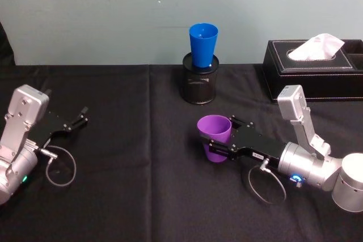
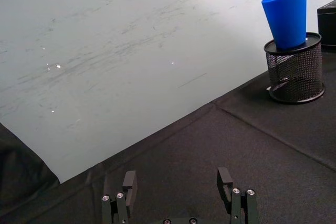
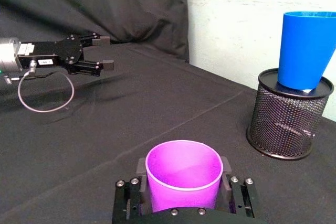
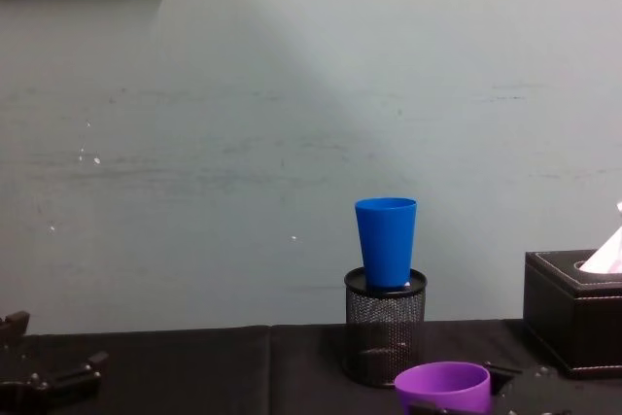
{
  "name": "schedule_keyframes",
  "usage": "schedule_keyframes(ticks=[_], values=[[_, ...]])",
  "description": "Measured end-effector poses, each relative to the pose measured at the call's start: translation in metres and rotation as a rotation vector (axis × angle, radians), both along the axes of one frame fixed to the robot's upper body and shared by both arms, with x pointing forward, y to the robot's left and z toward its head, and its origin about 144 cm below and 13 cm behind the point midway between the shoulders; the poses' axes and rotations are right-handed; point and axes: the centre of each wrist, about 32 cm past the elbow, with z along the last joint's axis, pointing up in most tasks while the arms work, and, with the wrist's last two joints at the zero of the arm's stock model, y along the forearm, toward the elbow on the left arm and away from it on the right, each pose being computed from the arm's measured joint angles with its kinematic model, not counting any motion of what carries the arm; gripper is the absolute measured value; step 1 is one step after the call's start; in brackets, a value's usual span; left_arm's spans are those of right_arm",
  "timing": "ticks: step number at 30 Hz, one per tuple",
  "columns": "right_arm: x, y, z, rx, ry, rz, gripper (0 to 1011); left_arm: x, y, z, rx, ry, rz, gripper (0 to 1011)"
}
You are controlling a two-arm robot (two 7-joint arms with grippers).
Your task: Pick up one cup with a gripper and tap it against the other cup.
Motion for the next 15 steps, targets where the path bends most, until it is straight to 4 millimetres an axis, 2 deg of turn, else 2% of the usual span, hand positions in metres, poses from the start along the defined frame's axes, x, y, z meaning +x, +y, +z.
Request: schedule_keyframes(ticks=[3,7,10,15], values=[[0.0000,0.0000,0.0000,0.000,-0.001,0.000,811,0.0000,0.0000,0.0000,0.000,0.000,0.000,1000],[0.0000,0.0000,0.0000,0.001,-0.002,0.001,947,0.0000,0.0000,0.0000,0.000,0.000,0.000,1000],[0.0000,0.0000,0.0000,0.001,-0.002,0.002,1000,0.0000,0.0000,0.0000,0.000,0.000,0.000,1000],[0.0000,0.0000,0.0000,0.001,-0.003,0.002,1003,0.0000,0.0000,0.0000,0.000,0.000,0.000,1000]])
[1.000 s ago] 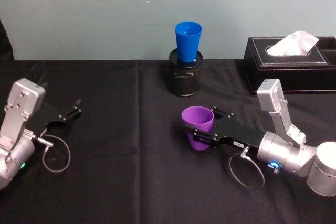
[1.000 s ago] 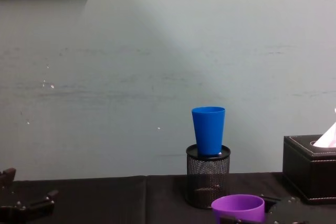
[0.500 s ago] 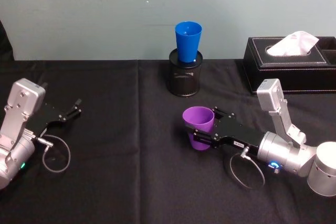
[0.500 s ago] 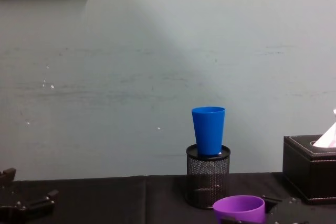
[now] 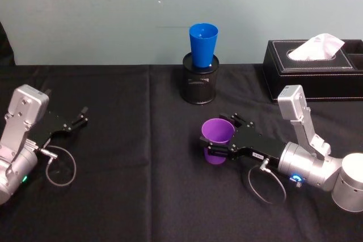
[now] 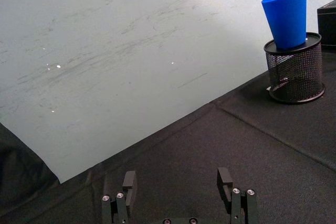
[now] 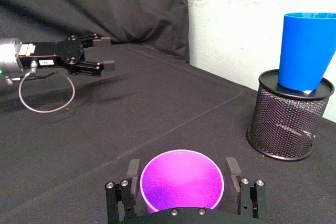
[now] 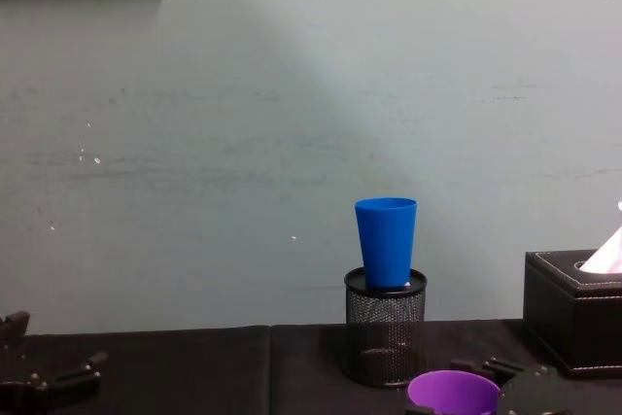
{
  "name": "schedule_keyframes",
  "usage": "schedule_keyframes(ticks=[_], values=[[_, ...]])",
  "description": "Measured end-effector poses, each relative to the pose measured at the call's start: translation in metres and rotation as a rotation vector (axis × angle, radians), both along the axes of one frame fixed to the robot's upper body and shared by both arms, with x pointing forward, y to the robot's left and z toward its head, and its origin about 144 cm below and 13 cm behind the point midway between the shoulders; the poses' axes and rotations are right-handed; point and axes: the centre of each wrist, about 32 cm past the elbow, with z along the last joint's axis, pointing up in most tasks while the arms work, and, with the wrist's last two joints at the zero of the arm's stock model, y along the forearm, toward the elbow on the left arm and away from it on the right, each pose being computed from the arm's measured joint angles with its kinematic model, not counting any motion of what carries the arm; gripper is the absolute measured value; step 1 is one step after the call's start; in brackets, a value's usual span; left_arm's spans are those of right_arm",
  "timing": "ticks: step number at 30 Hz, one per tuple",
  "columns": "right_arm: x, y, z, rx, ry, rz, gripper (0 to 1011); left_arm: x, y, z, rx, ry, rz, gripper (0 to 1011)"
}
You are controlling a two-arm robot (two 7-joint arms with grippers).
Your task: Pick up one cup with a gripper and tap it against the other cup.
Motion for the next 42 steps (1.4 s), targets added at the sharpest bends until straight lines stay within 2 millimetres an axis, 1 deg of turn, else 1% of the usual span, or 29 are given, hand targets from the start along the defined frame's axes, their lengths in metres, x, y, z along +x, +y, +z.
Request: schedule_keyframes(ticks=[7,10,14,17,18,23,29,30,32,36,37,40,42], values=[[0.000,0.000,0.002,0.005,-0.013,0.002,1003,0.000,0.000,0.000,0.000,0.000,0.000,1000],[-0.002,0.002,0.010,0.015,-0.066,-0.004,1003,0.000,0.000,0.000,0.000,0.000,0.000,1000],[-0.004,0.004,0.018,0.025,-0.101,-0.017,1003,0.000,0.000,0.000,0.000,0.000,0.000,1000],[-0.006,0.007,0.028,0.027,-0.128,-0.050,1003,0.000,0.000,0.000,0.000,0.000,0.000,1000],[-0.008,0.009,0.033,0.026,-0.140,-0.077,1003,0.000,0.000,0.000,0.000,0.000,0.000,1000],[-0.013,0.019,0.047,0.036,-0.158,-0.192,1003,0.000,0.000,0.000,0.000,0.000,0.000,1000],[-0.021,0.034,0.063,0.062,-0.148,-0.385,1003,0.000,0.000,0.000,0.000,0.000,0.000,1000],[-0.023,0.037,0.066,0.061,-0.140,-0.443,1003,0.000,0.000,0.000,0.000,0.000,0.000,1000],[-0.025,0.040,0.068,0.058,-0.129,-0.493,1003,0.000,0.000,0.000,0.000,0.000,0.000,1000],[-0.030,0.047,0.069,0.043,-0.080,-0.661,1003,0.000,0.000,0.000,0.000,0.000,0.000,1000],[-0.030,0.047,0.069,0.043,-0.080,-0.661,1003,0.000,0.000,0.000,0.000,0.000,0.000,1000],[-0.031,0.051,0.066,0.034,-0.055,-0.754,1003,0.000,0.000,0.000,0.000,0.000,0.000,1000],[-0.031,0.052,0.063,0.028,-0.049,-0.782,1003,0.000,0.000,0.000,0.000,0.000,0.000,1000]])
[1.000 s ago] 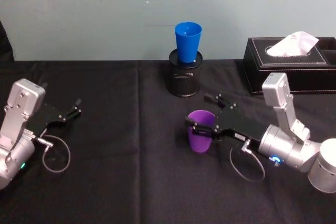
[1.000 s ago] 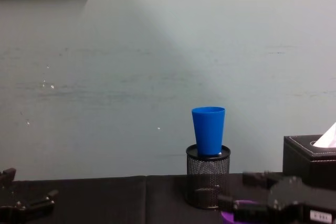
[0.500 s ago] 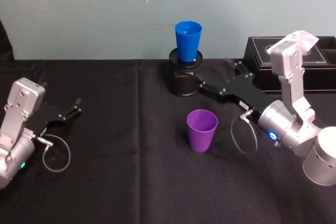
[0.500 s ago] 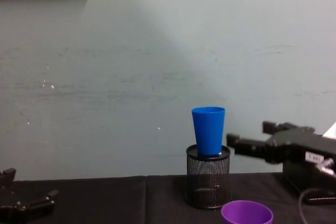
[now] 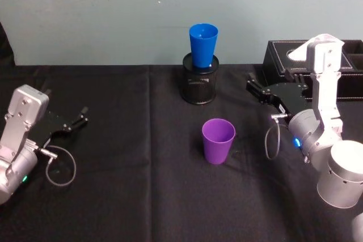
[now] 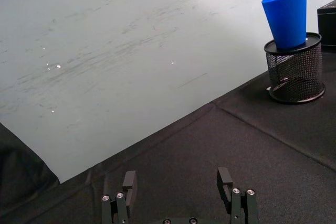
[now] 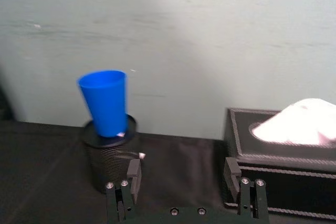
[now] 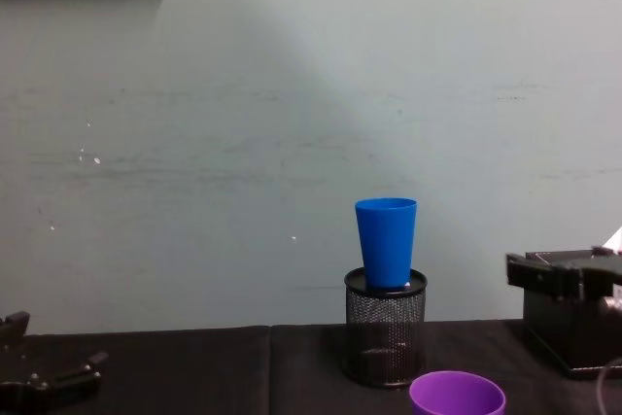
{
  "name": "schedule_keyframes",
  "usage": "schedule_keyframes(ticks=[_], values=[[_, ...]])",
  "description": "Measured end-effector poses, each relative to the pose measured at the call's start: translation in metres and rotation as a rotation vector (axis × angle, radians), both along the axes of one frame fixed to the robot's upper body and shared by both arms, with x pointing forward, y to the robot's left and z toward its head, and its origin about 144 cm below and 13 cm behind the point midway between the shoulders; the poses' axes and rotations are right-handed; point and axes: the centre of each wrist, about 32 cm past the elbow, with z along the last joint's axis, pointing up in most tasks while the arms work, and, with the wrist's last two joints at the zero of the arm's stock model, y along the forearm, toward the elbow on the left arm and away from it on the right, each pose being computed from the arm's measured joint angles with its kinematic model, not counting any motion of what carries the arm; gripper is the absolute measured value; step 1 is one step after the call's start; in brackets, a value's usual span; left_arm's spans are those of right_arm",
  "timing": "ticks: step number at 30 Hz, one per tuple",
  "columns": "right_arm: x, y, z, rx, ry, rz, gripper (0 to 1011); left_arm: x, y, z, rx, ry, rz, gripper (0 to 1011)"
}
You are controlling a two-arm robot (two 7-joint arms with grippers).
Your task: Pick up one cup with a gripper and tap it against the other cup.
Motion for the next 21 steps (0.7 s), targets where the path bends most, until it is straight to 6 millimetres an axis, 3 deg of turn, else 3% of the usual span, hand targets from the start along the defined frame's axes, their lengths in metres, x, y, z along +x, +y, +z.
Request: schedule_keyframes(ticks=[11,21], values=[[0.002,-0.002,-0.016,-0.020,0.026,-0.035,1003,0.000,0.000,0.000,0.000,0.000,0.000,1000],[0.002,-0.001,-0.016,-0.019,0.024,-0.036,1003,0.000,0.000,0.000,0.000,0.000,0.000,1000]])
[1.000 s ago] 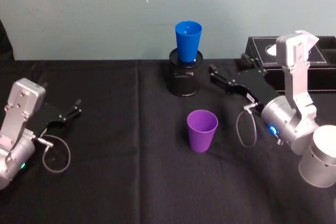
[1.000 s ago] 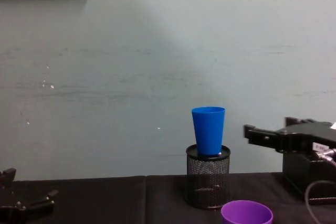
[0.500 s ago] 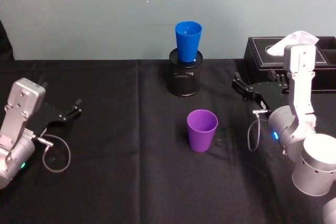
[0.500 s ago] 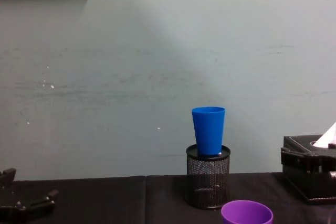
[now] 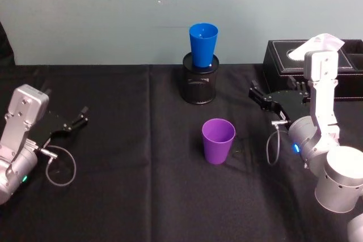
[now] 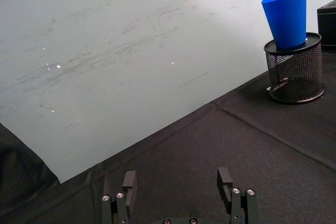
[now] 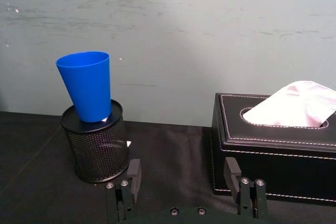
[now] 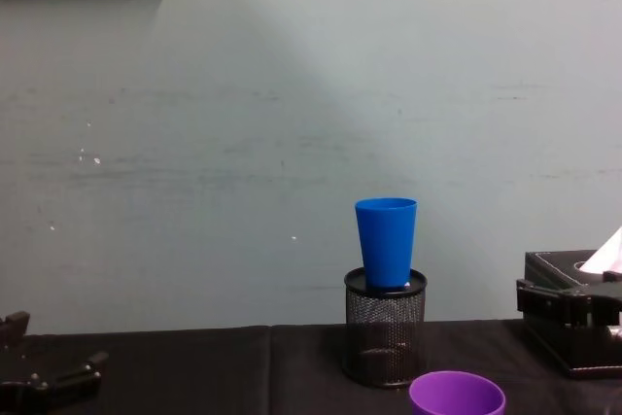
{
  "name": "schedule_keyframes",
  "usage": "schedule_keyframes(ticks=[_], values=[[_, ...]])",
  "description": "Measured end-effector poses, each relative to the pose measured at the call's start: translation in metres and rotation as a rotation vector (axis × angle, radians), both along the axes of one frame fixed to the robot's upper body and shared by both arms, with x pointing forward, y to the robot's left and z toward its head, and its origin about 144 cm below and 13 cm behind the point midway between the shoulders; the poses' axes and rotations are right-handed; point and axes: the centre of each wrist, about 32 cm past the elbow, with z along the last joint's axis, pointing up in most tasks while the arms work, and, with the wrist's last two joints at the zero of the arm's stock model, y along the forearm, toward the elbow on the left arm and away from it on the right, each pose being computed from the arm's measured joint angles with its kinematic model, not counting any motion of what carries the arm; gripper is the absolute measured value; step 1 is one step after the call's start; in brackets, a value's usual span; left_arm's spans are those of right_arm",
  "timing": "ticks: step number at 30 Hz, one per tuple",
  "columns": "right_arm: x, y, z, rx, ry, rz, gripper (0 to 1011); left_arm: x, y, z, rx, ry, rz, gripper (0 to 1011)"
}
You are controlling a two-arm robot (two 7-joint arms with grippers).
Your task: Pick up one cup with a gripper and tap it against the other cup.
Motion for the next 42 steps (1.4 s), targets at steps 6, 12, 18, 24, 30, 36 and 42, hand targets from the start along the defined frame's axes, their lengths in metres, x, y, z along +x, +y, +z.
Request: schedule_keyframes(ticks=[6,12,18,24,30,36,42], values=[[-0.0001,0.0001,0.0003,0.000,0.000,-0.002,1003,0.0000,0.0000,0.0000,0.000,0.000,0.000,1000],[-0.0002,0.0002,0.0006,0.000,0.000,-0.003,1003,0.0000,0.0000,0.0000,0.000,0.000,0.000,1000],[-0.0003,0.0003,0.0008,0.000,0.000,-0.004,1003,0.0000,0.0000,0.0000,0.000,0.000,0.000,1000],[-0.0003,0.0004,0.0009,0.000,0.000,-0.005,1003,0.0000,0.0000,0.0000,0.000,0.000,0.000,1000],[-0.0003,0.0003,0.0010,0.000,0.000,-0.006,1003,0.0000,0.0000,0.0000,0.000,0.000,0.000,1000],[-0.0003,0.0003,0.0010,0.000,0.000,-0.006,1003,0.0000,0.0000,0.0000,0.000,0.000,0.000,1000],[-0.0003,0.0003,0.0010,0.000,0.000,-0.006,1003,0.0000,0.0000,0.0000,0.000,0.000,0.000,1000]])
